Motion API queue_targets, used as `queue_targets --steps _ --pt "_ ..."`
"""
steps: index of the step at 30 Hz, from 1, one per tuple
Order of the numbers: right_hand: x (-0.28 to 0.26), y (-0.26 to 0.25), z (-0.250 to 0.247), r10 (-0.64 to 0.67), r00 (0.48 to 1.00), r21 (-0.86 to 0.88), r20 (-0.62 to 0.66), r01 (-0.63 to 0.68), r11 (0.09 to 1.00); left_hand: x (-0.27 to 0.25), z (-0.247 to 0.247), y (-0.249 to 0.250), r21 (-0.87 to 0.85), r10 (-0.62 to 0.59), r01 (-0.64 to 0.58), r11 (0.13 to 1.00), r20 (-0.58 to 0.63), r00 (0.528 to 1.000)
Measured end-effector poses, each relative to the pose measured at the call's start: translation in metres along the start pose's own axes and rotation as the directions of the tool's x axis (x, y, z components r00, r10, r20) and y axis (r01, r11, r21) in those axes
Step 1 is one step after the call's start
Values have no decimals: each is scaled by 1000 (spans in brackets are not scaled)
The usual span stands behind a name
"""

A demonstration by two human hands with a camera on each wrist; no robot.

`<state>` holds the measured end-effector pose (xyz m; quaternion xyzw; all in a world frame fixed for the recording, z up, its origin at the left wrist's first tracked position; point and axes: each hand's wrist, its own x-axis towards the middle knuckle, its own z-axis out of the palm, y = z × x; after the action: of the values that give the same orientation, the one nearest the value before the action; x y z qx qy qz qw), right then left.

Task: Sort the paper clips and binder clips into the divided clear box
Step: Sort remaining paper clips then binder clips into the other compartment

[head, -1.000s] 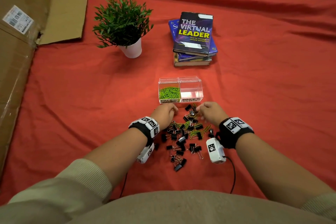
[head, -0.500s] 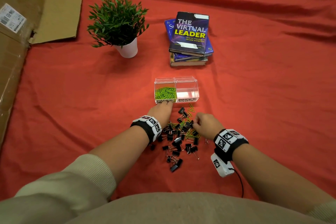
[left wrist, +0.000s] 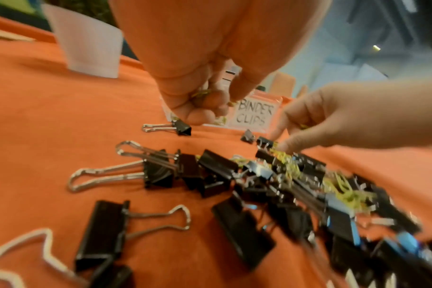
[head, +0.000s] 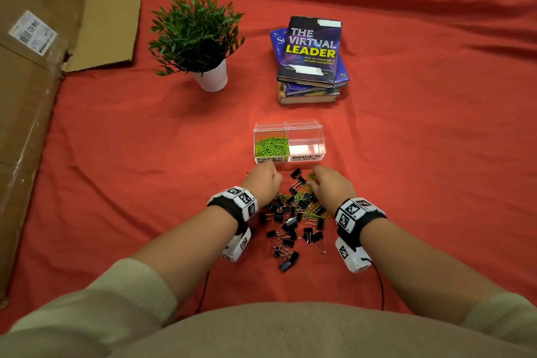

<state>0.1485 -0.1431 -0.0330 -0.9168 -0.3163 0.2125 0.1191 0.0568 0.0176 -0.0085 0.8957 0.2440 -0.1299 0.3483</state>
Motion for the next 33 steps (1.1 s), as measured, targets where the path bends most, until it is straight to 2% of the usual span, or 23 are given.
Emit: queue_targets --steps 2,6,10,11,13,15,17,20,24,26,27,28,29,30,32,33 --pt "-2 1 3 -24 999 -28 -22 24 999 0 -3 -5 -128 -36 35 991 -10 999" --pt "-6 2 10 -39 998 -64 -50 36 997 -4 -7 -13 -267 -58 71 961 57 997" --pt "-4 1 7 -50 998 -108 27 52 993 -7 -6 -23 -348 -112 152 925 132 985" --pt "-2 1 5 -30 998 -91 56 35 995 -7 -5 -25 -368 -126 170 914 141 982" --pt "1 -3 -6 94 984 17 152 -98 995 -8 -6 -25 -411 -158 207 888 149 976" --pt "0 -1 -14 164 965 250 203 -213 945 -9 -8 -21 -460 -188 240 855 155 970" --pt "-7 0 -23 178 962 504 205 -260 824 -10 -8 -17 -484 -204 253 838 153 967" --pt "-14 -2 -37 151 934 752 323 -350 558 -8 -3 -18 -435 -189 212 875 96 977" --pt "-11 -5 -37 69 888 872 455 -460 168 -7 4 -19 -272 -103 106 956 24 994" --pt "-10 -9 -36 39 875 871 482 -484 81 -9 4 -18 -116 -38 43 992 45 998" --pt "-8 -13 -36 25 875 871 484 -484 83 -10 5 -19 -20 -5 7 1000 72 997" --pt "-5 -18 -35 18 877 869 480 -479 123 -12 5 -19 71 24 -31 997 99 995" --pt "-2 -23 -34 25 883 859 469 -463 218 -13 5 -20 148 48 -66 987 121 991" --pt "1 -28 -32 51 894 824 444 -430 368 -15 5 -20 210 66 -94 973 135 989" --pt "7 -36 -28 77 925 645 372 -317 696 -17 5 -18 302 92 -128 945 131 987" --pt "10 -38 -25 63 931 524 359 -256 812 -17 5 -17 336 105 -144 931 132 986"
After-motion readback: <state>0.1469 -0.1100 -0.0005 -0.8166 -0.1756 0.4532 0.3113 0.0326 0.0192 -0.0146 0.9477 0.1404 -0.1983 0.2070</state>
